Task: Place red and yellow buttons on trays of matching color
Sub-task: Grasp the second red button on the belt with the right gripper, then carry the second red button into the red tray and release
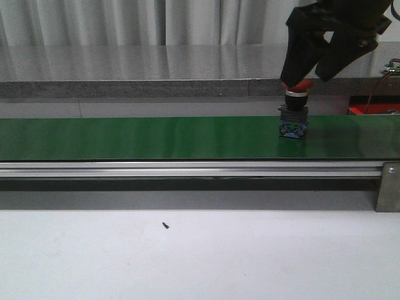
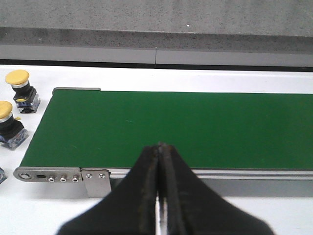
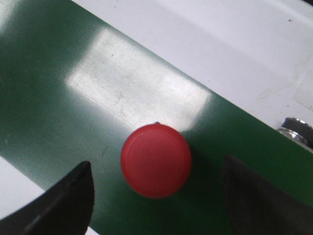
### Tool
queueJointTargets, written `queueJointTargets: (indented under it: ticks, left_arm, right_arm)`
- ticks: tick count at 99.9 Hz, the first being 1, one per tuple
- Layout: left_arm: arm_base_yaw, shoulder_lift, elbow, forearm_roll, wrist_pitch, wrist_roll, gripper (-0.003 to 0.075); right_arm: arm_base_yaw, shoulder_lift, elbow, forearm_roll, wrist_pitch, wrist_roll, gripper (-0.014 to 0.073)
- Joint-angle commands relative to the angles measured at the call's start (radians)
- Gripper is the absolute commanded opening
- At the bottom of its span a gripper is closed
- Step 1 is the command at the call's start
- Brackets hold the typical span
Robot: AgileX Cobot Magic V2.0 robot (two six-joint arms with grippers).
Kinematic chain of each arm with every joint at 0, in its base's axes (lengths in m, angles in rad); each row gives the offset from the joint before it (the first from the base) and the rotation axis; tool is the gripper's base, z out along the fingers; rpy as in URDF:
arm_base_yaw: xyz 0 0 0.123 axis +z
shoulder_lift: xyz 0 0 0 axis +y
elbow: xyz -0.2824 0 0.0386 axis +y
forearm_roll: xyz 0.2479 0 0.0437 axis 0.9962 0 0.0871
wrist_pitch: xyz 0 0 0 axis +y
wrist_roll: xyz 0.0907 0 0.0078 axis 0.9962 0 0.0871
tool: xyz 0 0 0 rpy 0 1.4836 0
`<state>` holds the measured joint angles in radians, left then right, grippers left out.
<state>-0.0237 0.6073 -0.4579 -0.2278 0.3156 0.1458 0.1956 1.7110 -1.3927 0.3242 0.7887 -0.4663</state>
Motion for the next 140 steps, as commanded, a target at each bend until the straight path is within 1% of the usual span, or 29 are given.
queueJointTargets:
  ticks: [1, 17, 22, 29, 34, 39, 46, 61, 75, 84, 99, 108, 125, 140]
  left_arm:
    - [-0.008, -0.002, -0.027, -0.013, -0.077, 0.001, -0.002]
    - [-0.008, -0.002, -0.027, -0.013, -0.077, 0.001, -0.002]
    - [-0.008, -0.002, -0.027, -0.013, -0.077, 0.001, -0.002]
    - [-0.008, -0.002, -0.027, -0.013, -0.077, 0.001, -0.002]
    - [-0.008, -0.002, -0.027, -0.013, -0.077, 0.001, -0.002]
    - [-0.008, -0.002, -0.027, -0.013, -0.077, 0.001, -0.002]
    - [-0.008, -0.002, -0.027, -0.013, -0.077, 0.001, -0.002]
    - [-0.008, -0.002, -0.027, -0.013, -0.077, 0.001, -0.002]
    - [-0.008, -0.002, -0.027, -0.013, -0.075, 0.001, -0.002]
    - [-0.008, -0.002, -0.027, -0.013, -0.075, 0.001, -0.002]
    - [-0.008, -0.002, -0.027, -0.013, -0.075, 0.001, -0.002]
    - [-0.008, -0.002, -0.027, -0.013, -0.075, 0.001, -0.002]
    - [-0.008, -0.002, -0.027, -0.013, -0.075, 0.001, -0.002]
    - [-0.008, -0.002, -0.027, -0.013, -0.075, 0.001, -0.002]
  right_arm:
    - [0.002, -0.023, -0.025, 0.0, -0.063, -0.013, 0.0545]
    - [0.002, 0.022, -0.025, -0.019, -0.06, -0.013, 0.0542]
    - [0.0, 0.033, -0.025, -0.019, -0.058, -0.011, 0.0514]
    - [0.0, 0.036, -0.025, -0.02, -0.051, -0.01, 0.0416]
    - [0.0, 0.036, -0.025, -0.02, -0.05, -0.005, 0.0314]
    - [-0.002, 0.036, -0.032, -0.02, -0.04, -0.004, 0.0237]
    - [-0.006, 0.036, -0.046, -0.02, -0.019, 0.001, 0.0176]
    - [-0.041, 0.034, -0.123, -0.02, 0.059, 0.023, 0.0172]
    - [-0.121, 0.034, -0.225, -0.02, 0.109, 0.033, 0.0172]
    - [-0.196, 0.034, -0.277, -0.02, 0.105, 0.034, 0.0172]
    - [-0.331, 0.06, -0.341, 0.002, 0.048, 0.035, 0.0172]
    - [-0.389, 0.102, -0.39, 0.012, 0.046, 0.035, 0.0172]
    - [-0.443, 0.217, -0.504, 0.012, 0.059, 0.035, 0.0172]
    - [-0.45, 0.327, -0.609, 0.012, 0.063, 0.035, 0.0172]
